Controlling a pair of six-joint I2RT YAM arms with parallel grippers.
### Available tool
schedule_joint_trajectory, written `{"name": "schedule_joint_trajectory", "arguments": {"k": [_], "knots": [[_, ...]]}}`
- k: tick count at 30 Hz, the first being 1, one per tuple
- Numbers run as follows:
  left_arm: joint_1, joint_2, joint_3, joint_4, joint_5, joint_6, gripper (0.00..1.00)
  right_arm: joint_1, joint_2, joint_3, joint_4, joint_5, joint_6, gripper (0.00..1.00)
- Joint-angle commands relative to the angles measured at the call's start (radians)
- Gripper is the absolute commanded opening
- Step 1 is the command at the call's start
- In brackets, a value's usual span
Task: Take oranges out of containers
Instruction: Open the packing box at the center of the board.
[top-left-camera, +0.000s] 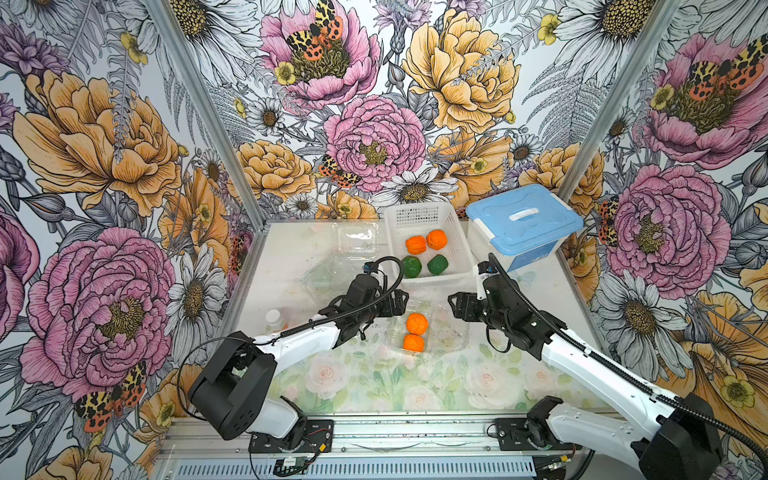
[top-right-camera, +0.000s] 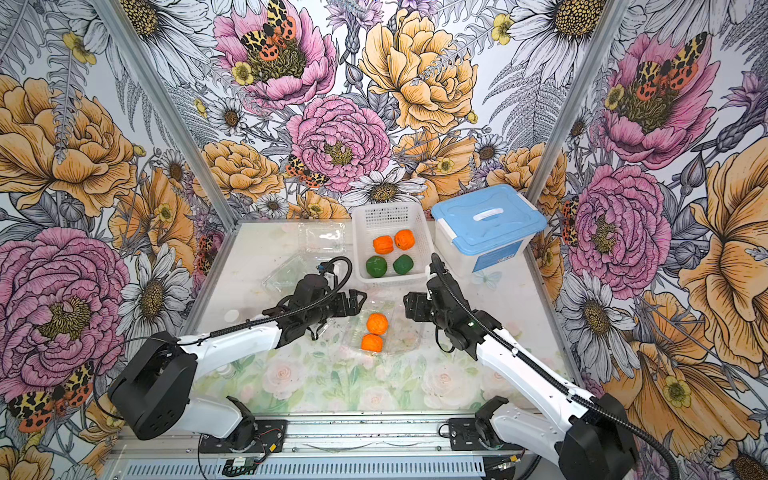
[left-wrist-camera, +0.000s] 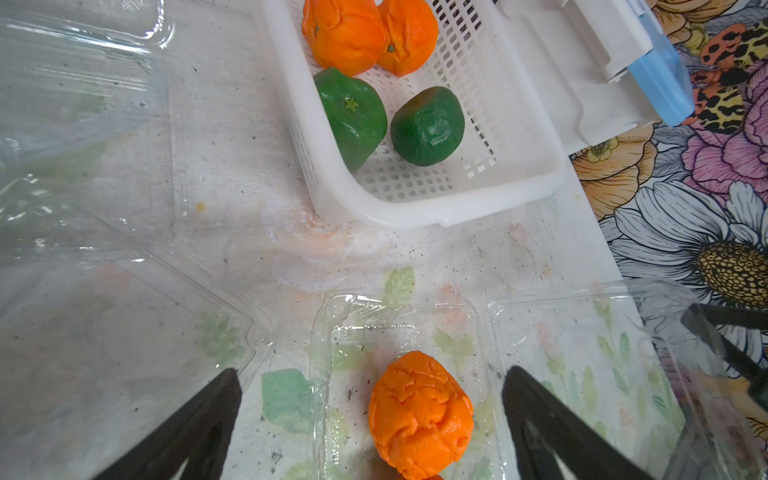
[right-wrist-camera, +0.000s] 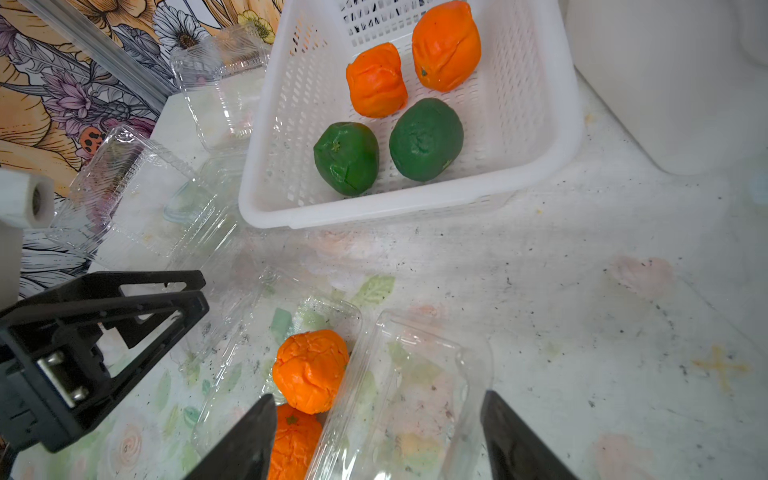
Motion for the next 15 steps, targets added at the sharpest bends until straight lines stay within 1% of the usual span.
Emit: {"name": "schedule_joint_trajectory", "arguments": {"k": [1, 3, 6, 8, 10, 12, 15], "knots": [[0.011, -0.044, -0.058, 0.087, -0.002, 0.032, 0.99, -0.002, -0.024, 0.063, -0.082, 0.089, -0.059, 0.77], [0.013, -0.055, -0.084, 0.115, -0.002, 0.049, 0.99, -0.002, -0.042, 0.087, -0.137, 0.153, -0.076, 0.78], [0.019, -0.068, -0.109, 0.134, 0.001, 0.075, 0.99, -0.002, -0.067, 0.1, -0.172, 0.183, -0.089, 0.79], [0.024, -0.08, -0.13, 0.165, 0.016, 0.09, 0.99, -0.002, -0.077, 0.099, -0.169, 0.164, -0.081, 0.79], [0.028, -0.094, -0.155, 0.199, 0.024, 0.099, 0.99, 0.002, -0.07, 0.103, -0.162, 0.117, -0.064, 0.79], [0.029, -0.114, -0.183, 0.236, 0.028, 0.107, 0.99, 0.026, -0.047, 0.106, -0.14, 0.078, -0.058, 0.79], [0.03, -0.141, -0.234, 0.303, 0.036, 0.11, 0.99, 0.084, 0.012, 0.122, -0.12, 0.079, -0.036, 0.79]]}}
